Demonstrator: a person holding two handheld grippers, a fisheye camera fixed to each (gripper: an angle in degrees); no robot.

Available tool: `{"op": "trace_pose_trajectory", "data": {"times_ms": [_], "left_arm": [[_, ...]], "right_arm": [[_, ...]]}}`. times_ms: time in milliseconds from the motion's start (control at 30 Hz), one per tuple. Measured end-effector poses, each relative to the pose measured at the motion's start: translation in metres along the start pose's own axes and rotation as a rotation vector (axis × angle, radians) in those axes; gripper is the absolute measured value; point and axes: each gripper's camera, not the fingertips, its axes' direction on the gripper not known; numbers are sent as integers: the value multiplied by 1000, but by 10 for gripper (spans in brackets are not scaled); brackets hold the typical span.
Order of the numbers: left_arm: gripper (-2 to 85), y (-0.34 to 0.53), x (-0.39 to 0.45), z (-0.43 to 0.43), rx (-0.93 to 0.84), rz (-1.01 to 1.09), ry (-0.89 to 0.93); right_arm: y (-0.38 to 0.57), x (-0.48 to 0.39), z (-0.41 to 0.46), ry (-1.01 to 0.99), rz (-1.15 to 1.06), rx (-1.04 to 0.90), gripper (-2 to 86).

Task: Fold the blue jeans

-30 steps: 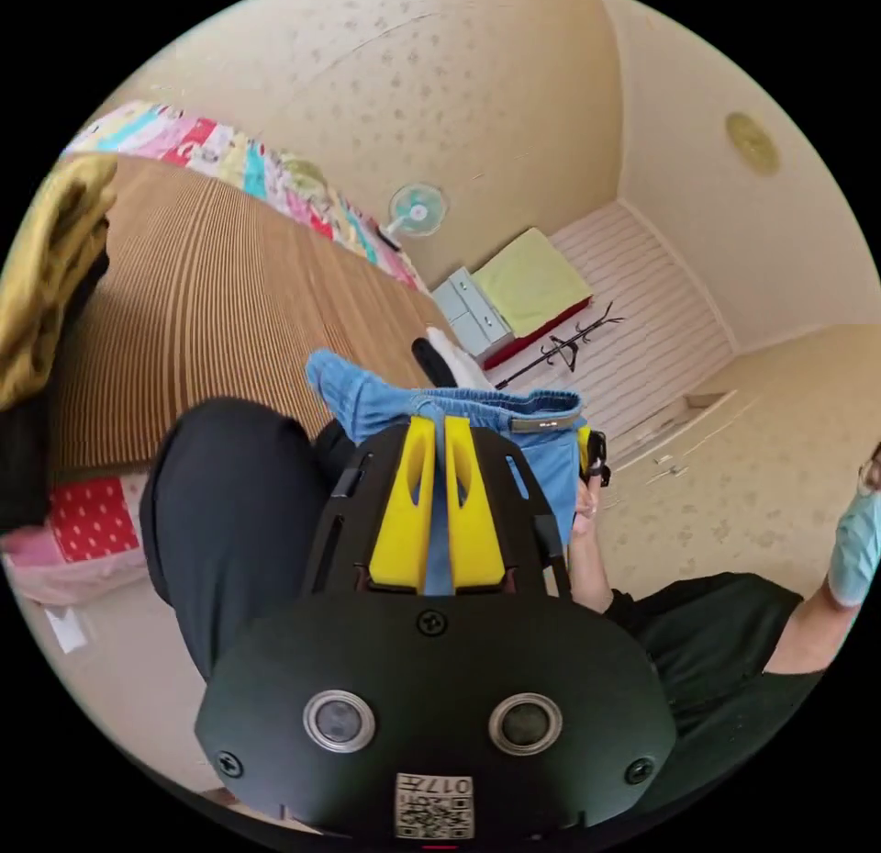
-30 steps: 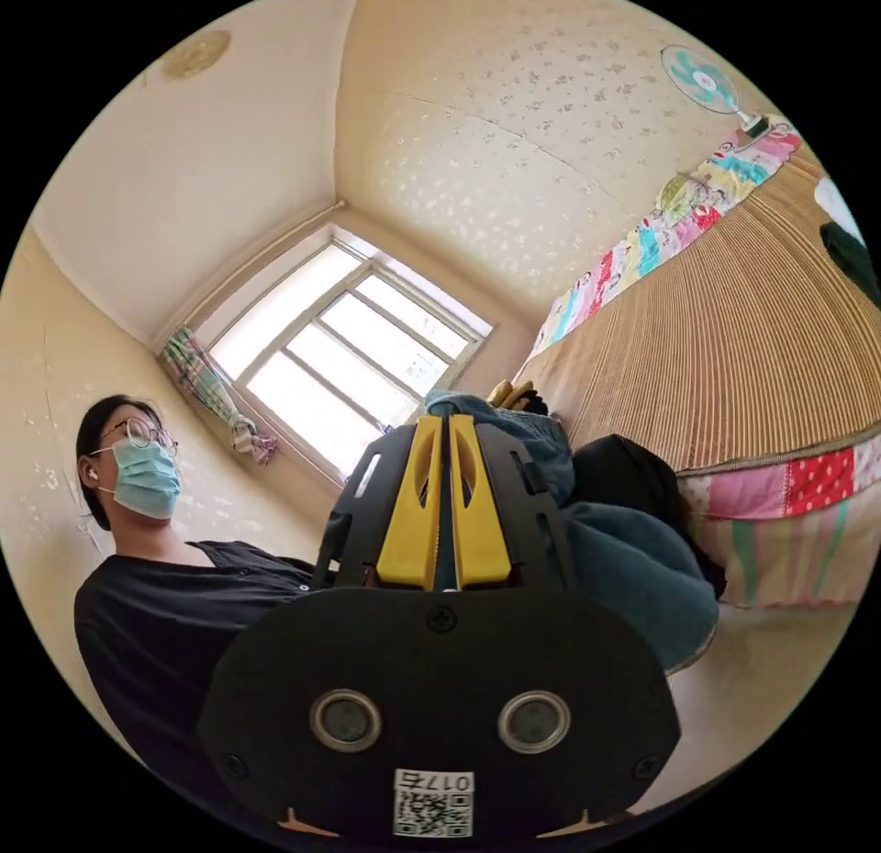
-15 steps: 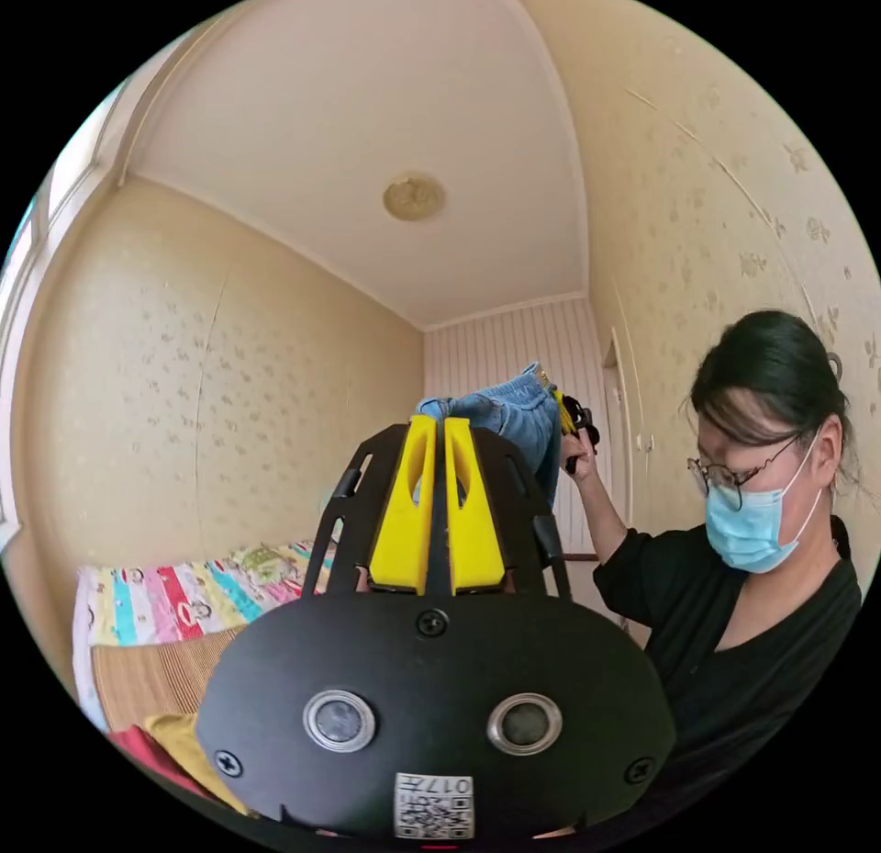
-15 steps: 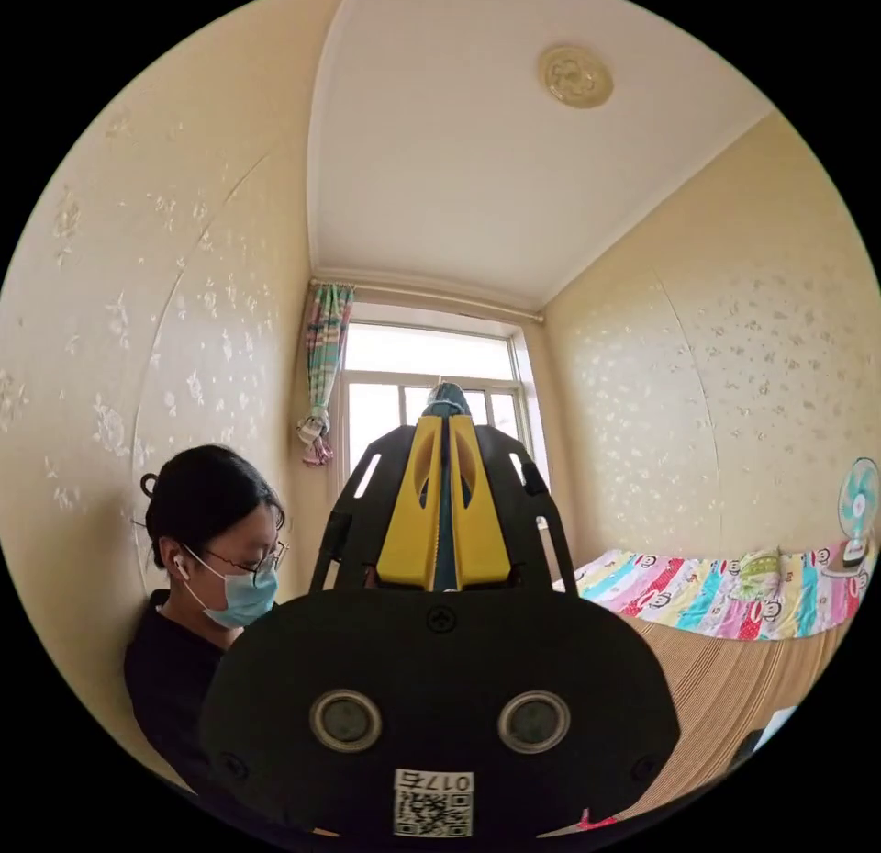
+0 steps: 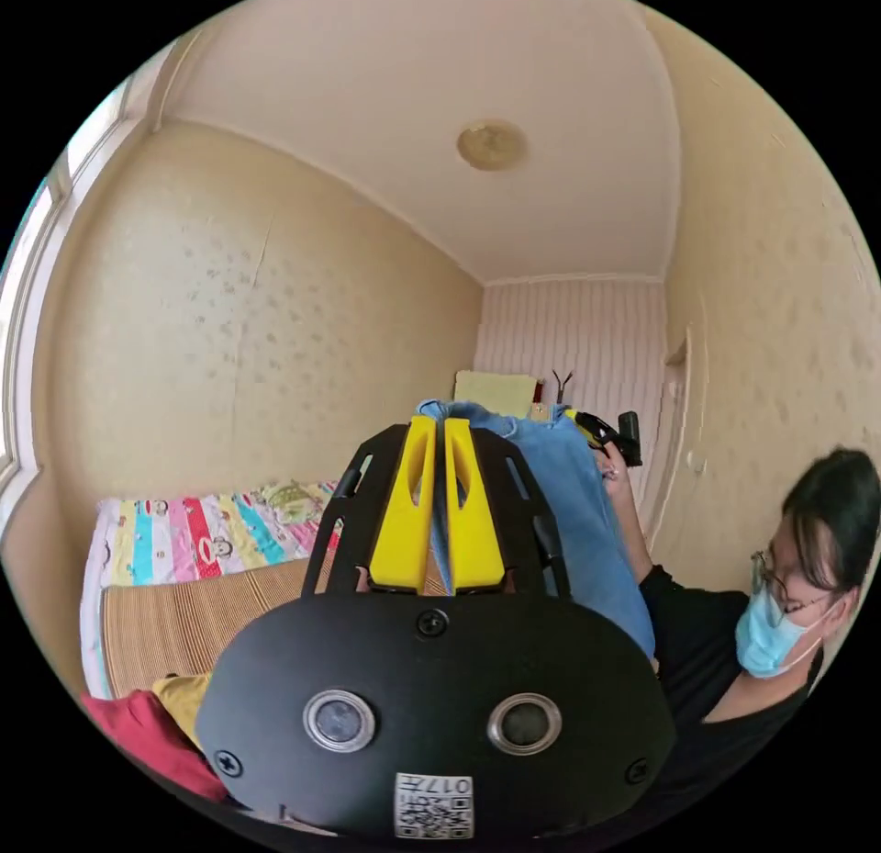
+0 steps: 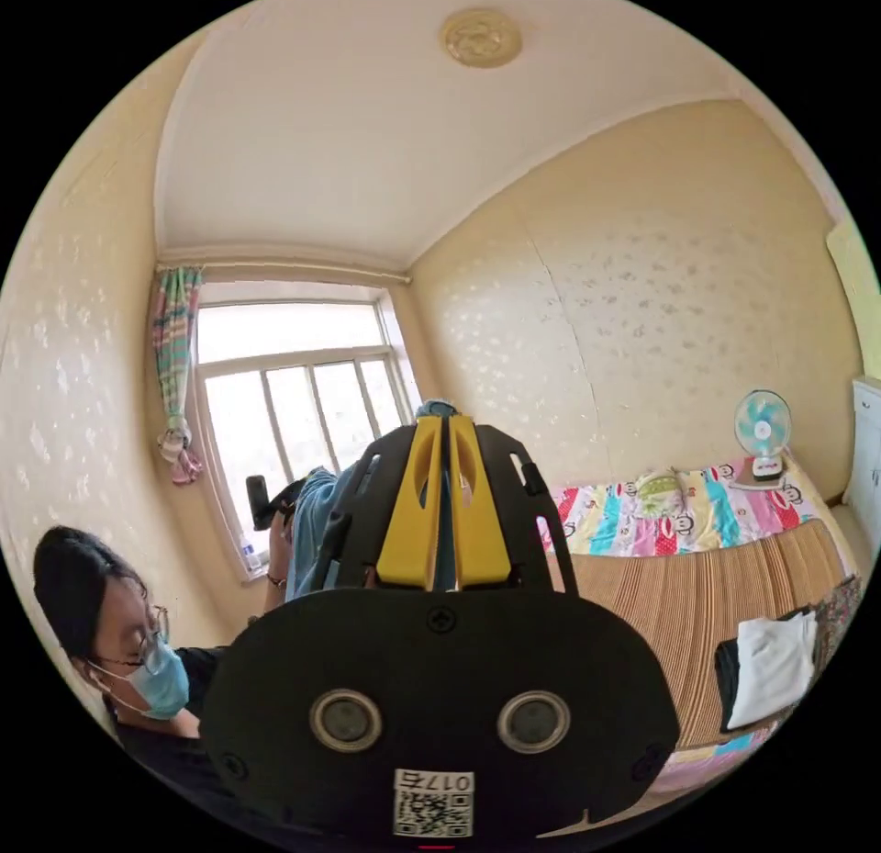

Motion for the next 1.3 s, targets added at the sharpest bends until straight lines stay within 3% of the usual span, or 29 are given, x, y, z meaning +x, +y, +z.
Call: {"op": "trace_pose_trajectory", "data": {"times_ms": [100,200,333,467,633,833,1000,1067,1167,1300], "left_arm": [[21,-33,-127,157,-266,-80,-156],[132,59,-237,229,-393,-348,-125],[135,261,-292,249,-503,-427,-55],[150,457,-270,247,-683,-465,94],[148,569,-187,184,-612,-545,287],[140,623,-95,151,-722,-605,215],[94,660,-88,174,-855,-686,286],[18,635,-103,153,-741,-704,462],[-6,565,-120,91,-529,-652,629],[-9,498,-152,-9,-388,-573,505]], "right_arm": [[-6,69,131,302,-5,-18,36],[56,133,220,455,115,-230,107],[189,157,258,353,-8,-412,110],[368,188,251,141,46,-706,106],[502,170,202,-69,140,-761,106],[556,108,147,5,147,-674,113],[596,62,129,142,104,-701,103],[603,58,127,180,67,-716,100],[598,68,117,177,85,-688,91],[601,93,124,239,119,-775,60]]}}
